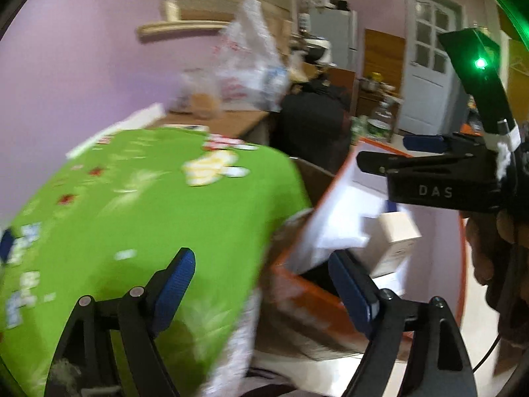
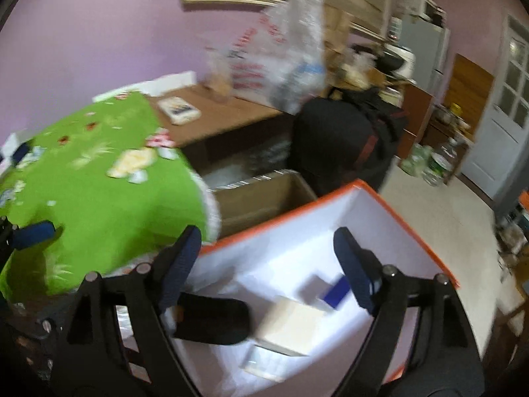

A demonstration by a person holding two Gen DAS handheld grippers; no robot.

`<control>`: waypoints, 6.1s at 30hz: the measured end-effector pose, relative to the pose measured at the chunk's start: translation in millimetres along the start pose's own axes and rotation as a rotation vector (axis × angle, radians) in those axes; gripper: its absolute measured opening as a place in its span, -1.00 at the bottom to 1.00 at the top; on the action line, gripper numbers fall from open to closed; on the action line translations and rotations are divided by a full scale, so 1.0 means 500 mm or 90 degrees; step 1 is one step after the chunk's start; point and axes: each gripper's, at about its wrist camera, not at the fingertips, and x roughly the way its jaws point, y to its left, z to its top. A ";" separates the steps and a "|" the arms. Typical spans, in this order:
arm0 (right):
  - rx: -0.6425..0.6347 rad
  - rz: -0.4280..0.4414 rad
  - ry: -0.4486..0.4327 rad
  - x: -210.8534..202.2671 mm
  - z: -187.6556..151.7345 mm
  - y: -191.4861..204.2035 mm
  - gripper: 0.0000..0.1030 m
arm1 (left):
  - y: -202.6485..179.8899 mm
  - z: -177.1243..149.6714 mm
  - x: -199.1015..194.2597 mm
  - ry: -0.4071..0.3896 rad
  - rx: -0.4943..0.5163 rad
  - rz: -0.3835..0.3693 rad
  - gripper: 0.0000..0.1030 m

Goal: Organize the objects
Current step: 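Drop the blue box and blister pack into the orange-rimmed box with both tools, then grasp the white QR-code box with left tool while right grasps red-printed box, then carry both boxes to the orange-rimmed box and release them inside, then grasp the pink razor-blade pack with left tool while right grasps white pink-printed box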

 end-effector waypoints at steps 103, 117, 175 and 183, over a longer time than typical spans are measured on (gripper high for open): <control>-0.253 0.278 0.062 0.038 0.029 0.489 -0.35 | 0.442 -0.167 -0.204 0.025 -0.345 0.171 0.09; -0.139 0.212 0.049 0.031 0.026 0.244 -0.35 | 0.291 -0.077 -0.107 0.039 -0.258 0.063 0.09; -0.278 0.387 0.007 -0.027 0.061 0.642 0.56 | 0.564 -0.318 -0.295 0.110 -0.420 0.357 0.30; -0.317 0.350 0.057 0.013 0.011 0.662 0.56 | 0.538 -0.322 -0.278 0.113 -0.411 0.345 0.30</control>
